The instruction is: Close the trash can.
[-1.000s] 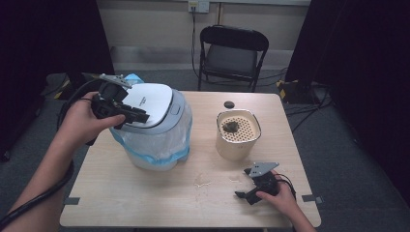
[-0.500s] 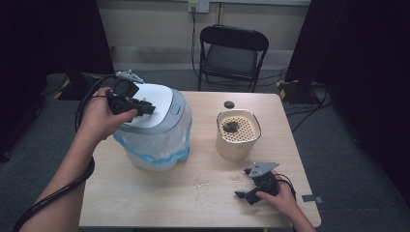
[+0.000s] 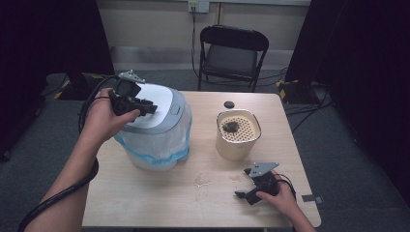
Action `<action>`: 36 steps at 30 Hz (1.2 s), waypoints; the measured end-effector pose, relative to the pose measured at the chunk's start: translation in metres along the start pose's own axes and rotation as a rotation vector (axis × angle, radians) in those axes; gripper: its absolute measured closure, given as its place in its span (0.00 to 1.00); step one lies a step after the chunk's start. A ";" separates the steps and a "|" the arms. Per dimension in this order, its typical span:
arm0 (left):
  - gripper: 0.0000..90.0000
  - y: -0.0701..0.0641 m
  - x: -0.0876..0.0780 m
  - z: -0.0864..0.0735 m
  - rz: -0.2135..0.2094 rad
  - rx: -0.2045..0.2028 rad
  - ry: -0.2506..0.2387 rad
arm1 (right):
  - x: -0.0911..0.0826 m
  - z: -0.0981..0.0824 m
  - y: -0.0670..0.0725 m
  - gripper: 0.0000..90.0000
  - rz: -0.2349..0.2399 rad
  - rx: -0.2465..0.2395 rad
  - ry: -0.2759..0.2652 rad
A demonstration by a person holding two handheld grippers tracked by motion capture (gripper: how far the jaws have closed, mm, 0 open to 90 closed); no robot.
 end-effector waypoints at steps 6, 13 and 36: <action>0.27 -0.007 0.000 -0.003 -0.073 0.001 -0.017 | 0.000 0.000 0.000 0.05 0.000 0.001 0.000; 0.23 -0.011 -0.023 -0.006 -0.113 0.020 -0.005 | 0.000 0.000 0.000 0.05 0.000 0.000 0.000; 0.18 -0.005 -0.054 -0.079 -0.190 -0.024 -0.023 | 0.000 0.000 0.000 0.05 0.000 -0.001 0.001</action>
Point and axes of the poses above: each handheld gripper's, and its own axes: x roughly forward along the jaws, z roughly out of its top, y roughly to its left, the point moved 3 cm from there along x, roughly forward along the jaws, and after that the axes turned 14 degrees about z, right-handed, at the moved point
